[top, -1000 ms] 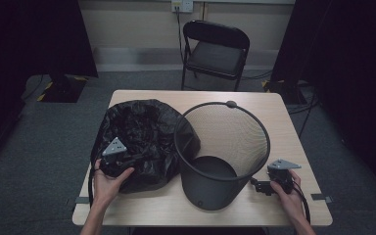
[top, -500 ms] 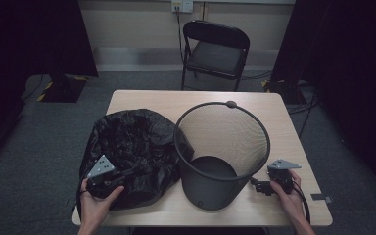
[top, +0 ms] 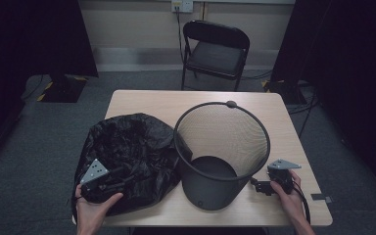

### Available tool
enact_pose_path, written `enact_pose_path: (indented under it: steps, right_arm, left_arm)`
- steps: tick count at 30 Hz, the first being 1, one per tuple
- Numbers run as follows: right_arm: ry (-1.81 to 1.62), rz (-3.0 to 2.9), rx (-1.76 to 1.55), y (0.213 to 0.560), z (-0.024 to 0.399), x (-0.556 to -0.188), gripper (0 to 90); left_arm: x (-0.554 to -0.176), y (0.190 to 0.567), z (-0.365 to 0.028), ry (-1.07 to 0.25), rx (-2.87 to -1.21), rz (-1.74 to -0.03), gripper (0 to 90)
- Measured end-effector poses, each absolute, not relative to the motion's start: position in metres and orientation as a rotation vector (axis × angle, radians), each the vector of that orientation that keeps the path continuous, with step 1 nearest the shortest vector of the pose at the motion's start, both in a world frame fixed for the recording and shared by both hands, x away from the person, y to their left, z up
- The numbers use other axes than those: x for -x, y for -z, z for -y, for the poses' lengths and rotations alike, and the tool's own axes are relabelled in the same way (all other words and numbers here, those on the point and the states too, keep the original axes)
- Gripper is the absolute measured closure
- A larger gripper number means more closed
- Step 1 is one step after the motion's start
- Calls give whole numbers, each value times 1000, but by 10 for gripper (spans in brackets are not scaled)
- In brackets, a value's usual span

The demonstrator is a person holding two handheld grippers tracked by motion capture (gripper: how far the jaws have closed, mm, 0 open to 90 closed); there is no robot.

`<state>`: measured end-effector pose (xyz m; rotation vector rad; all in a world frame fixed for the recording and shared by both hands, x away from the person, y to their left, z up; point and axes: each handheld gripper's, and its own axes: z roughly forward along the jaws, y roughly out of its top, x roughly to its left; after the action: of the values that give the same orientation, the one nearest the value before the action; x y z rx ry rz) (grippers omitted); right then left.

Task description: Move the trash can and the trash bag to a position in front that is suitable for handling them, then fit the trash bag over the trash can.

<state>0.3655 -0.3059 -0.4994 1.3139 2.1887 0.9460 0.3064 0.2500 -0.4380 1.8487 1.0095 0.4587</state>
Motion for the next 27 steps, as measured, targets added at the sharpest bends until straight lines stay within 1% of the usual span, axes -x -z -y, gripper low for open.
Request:
enact_pose_path:
  steps: [1,4,8,11,15,18,19,23,27]
  right_arm:
    - [-946,-2189,-1314,499,306,-365,113]
    - [-946,-2189,-1314,499,306,-365,114]
    - [-945,-2188,-1314,499,306,-365,114]
    - [-946,-2188,-1313,499,306,-365,114]
    - [-946,-2189,-1314,499,306,-364,113]
    - [-947,-2189,-1314,499,306,-364,113]
    - [-947,-2189,-1314,499,306,-364,114]
    - [-949,-2189,-1316,499,306,-364,114]
    - [-948,-2187,-1316,499,307,-363,114]
  left_arm:
    - [-307,435,-250,-464,-1838,-1005,357]
    - [-308,423,-251,-469,-1811,-970,283]
    - [-314,409,-253,-484,-1818,-957,225]
    - [-329,403,-254,-497,-1851,-965,172]
    - [-356,400,-252,-478,-1882,-967,167]
    - [-377,405,-251,-437,-1920,-1014,158]
    - [-381,408,-251,-450,-1928,-1028,159]
    - [-390,428,-249,-404,-1995,-1085,157]
    - [-395,454,-244,-392,-2043,-1133,156]
